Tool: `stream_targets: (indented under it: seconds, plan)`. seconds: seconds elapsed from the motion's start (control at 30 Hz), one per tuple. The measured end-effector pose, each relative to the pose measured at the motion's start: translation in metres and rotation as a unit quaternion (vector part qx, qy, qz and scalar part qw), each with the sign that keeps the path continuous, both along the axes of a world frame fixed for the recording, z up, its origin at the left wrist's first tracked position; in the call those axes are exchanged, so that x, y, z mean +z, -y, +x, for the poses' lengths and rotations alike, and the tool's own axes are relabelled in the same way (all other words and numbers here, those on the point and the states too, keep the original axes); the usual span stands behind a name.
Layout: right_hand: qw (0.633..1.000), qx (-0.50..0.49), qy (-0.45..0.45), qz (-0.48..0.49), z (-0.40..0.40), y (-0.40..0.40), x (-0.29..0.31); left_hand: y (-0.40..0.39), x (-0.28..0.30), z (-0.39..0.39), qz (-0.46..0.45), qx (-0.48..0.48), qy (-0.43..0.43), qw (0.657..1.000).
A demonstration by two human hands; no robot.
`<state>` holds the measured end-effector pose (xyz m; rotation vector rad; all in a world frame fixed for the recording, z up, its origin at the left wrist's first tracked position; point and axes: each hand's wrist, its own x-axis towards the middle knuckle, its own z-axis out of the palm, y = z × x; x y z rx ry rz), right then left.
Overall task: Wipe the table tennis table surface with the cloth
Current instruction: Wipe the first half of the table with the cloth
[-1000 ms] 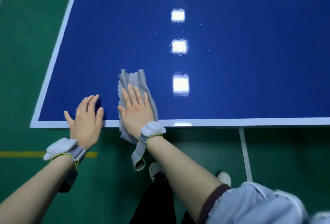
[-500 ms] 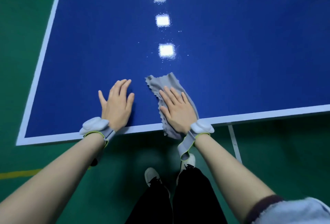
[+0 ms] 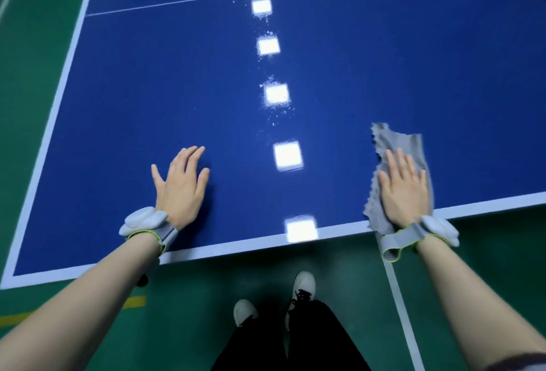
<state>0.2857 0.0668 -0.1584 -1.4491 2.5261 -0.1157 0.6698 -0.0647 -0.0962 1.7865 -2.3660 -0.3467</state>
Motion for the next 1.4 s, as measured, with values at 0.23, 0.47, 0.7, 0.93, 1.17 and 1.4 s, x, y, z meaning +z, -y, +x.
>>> stream_targets:
  seconds: [0.23, 0.47, 0.7, 0.93, 1.17, 1.4]
  plan:
    - [0.993, -0.121, -0.007, -0.014, -0.055, 0.022, 0.001, 0.003, -0.007, -0.010, 0.011, 0.009, 0.012, 1.000]
    - [0.996, -0.087, 0.007, -0.035, -0.016, 0.094, -0.002, 0.017, -0.005, 0.015, 0.021, 0.050, 0.013, 0.998]
    - [0.999, 0.023, 0.021, -0.029, 0.117, 0.172, -0.001, 0.049, -0.008, 0.054, 0.043, 0.059, 0.020, 0.997]
    - [0.979, 0.188, 0.079, -0.024, 0.294, 0.219, 0.000, 0.095, -0.005, 0.095, 0.034, 0.089, -0.019, 0.995]
    - [0.913, 0.395, 0.103, 0.005, 0.416, 0.229, 0.000, 0.123, 0.003, 0.162, 0.006, 0.152, -0.029, 0.988]
    - [0.910, 0.409, 0.072, -0.004, 0.363, 0.219, -0.004, 0.127, -0.012, 0.155, 0.035, 0.164, -0.041, 0.985]
